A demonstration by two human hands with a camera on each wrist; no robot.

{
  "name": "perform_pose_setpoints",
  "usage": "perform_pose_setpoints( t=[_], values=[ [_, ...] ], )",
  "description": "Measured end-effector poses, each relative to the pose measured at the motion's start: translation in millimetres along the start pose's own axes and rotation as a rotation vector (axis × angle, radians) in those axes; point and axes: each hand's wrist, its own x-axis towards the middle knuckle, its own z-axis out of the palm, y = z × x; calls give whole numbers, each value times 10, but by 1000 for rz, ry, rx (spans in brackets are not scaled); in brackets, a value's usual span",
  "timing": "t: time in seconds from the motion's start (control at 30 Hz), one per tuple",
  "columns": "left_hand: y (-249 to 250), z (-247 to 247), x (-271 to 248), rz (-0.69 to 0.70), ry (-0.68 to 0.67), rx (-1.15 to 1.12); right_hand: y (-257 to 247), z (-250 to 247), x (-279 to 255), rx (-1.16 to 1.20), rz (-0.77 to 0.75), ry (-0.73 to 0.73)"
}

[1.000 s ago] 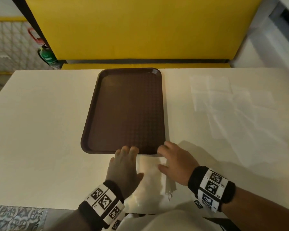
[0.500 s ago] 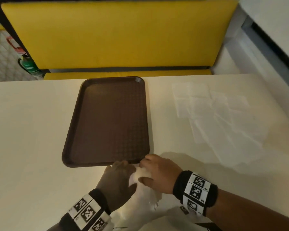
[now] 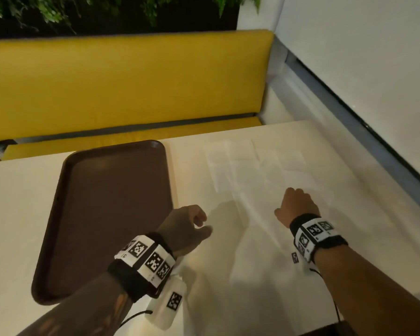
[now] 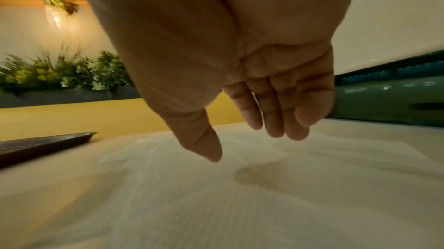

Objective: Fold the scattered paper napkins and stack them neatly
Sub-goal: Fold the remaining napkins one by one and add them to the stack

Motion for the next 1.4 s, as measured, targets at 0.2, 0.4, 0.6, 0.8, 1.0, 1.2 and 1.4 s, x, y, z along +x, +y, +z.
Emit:
perform_pose_setpoints(
  t=[0.2,0.4,0.6,0.8,1.0,1.2,1.4],
  values=[
    [32,-84,113,12,-12,22,68,33,392,-54,-11,102],
    [-103,-244,160,-23,28,37,-37,17,585,-123,-122,106],
    [-152,-238,166,-75,15,42,-200,-9,685,-157,-163,56],
    [-157,-226,133,-102,19,19,-212,-37,699,-167,-175,113],
    [-100,-269,123,-66,52,-27,-320,-331,437,-87,-181,253],
    [31,-381,61,1,99,-164,-462,-881,-226,613,-362,188],
    [226,-606,-127,5,-26,-780,-637,-1079,-766,1414,-530,-433]
  ],
)
